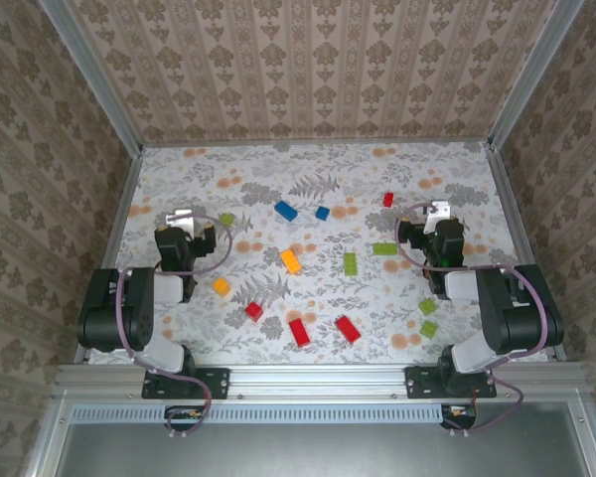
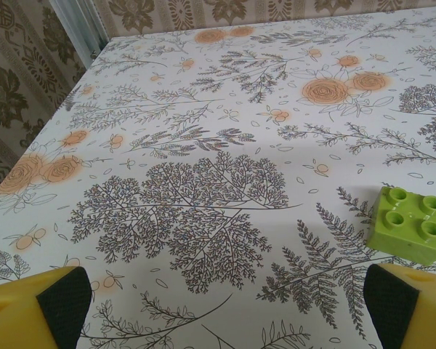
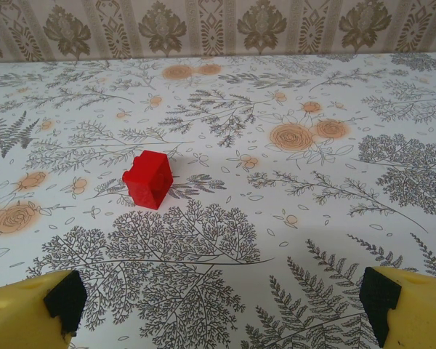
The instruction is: Assemble a carrot with lego
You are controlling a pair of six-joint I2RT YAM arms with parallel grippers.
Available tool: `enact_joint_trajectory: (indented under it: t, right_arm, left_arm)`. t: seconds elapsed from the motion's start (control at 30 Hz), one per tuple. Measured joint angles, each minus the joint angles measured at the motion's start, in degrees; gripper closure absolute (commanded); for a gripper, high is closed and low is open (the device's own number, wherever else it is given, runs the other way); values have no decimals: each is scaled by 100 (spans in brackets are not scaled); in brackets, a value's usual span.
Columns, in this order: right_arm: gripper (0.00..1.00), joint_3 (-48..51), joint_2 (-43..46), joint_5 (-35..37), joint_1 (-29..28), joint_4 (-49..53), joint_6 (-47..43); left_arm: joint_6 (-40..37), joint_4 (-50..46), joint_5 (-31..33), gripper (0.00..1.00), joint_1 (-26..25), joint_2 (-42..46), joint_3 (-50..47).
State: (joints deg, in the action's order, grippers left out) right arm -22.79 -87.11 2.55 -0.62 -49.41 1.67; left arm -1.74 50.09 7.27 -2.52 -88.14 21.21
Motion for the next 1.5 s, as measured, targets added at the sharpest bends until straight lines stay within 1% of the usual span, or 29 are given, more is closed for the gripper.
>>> enact_joint_trajectory:
  t: [0.17, 0.27, 0.33, 0.4, 0.5, 0.57, 0.63, 0.67, 0.73, 0.77, 0.83, 0.9, 0.93, 0.97, 1.03, 1.13, 1.27, 1.33, 1.4, 1.5]
  right_arm:
    - [0, 0, 0, 149, -20, 0, 22]
    - [0, 0, 13, 463, -55, 61, 81]
    - [0, -24, 66, 717, -107, 258, 127]
    - [0, -227, 179, 1091, -227, 798, 157]
    - [0, -944, 433, 1644, -426, 1862, 299]
    - [0, -1471, 682, 1845, -487, 2498, 579]
    - [0, -2162, 955, 1932, -470, 3340, 1126]
    - [1, -2465, 1027, 1849, -439, 3654, 1327]
    - [3, -3108, 1147, 1438, -369, 4227, 1670]
    - [5, -3272, 1204, 1217, -343, 4367, 1768]
    - [10, -3394, 1394, 658, -348, 4588, 1976]
    - [12, -3423, 1517, 291, -463, 4953, 2120]
    - [12, -3475, 1526, 208, -573, 5206, 2159]
    - [11, -3552, 1504, 170, -730, 5480, 2192]
    - [10, -3759, 1405, 170, -1222, 6067, 2214]
    - [11, -4135, 1110, 160, -2061, 6699, 2214]
    - [11, -4693, 455, 334, -3250, 7232, 2164]
    - [12, -4968, 42, 446, -3875, 7519, 2072]
    - [12, -5174, -350, 501, -4374, 7796, 1980]
    - [13, -5204, -734, 599, -4955, 8212, 1926]
  left_arm:
    - [0, -13, 26, 0, 0, 0, 0]
    - [24, -232, 245, 0, -9, 76, 39]
    - [26, -656, 553, 0, -74, 249, 210]
    - [22, -1154, 896, 0, -221, 544, 479]
    - [22, -1661, 1464, 0, -566, 1182, 826]
    - [146, -2107, 1733, 0, -769, 1709, 1029]
    - [330, -2715, 1816, 0, -820, 2218, 1296]
    - [411, -2966, 1829, 0, -802, 2417, 1410]
    - [566, -3598, 1725, 0, -728, 2839, 1694]
    - [614, -3816, 1635, 0, -697, 3003, 1781]
    - [778, -4293, 1458, 0, -623, 3359, 1908]
    - [1014, -4704, 1368, 0, -555, 3661, 1934]
    - [1158, -4922, 1349, 0, -522, 3797, 1932]
    - [1290, -5130, 1342, 0, -485, 3921, 1932]
    - [1517, -5460, 1246, 0, -411, 4157, 1912]
    - [1770, -5554, 951, 0, -413, 4492, 1738]
    - [1937, -5635, 597, 0, -415, 4741, 1582]
    - [2000, -5764, 654, 0, -417, 4741, 1585]
    - [2041, -5991, 831, 0, -417, 4647, 1631]
    - [2133, -6369, 1117, 0, -411, 4343, 1797]
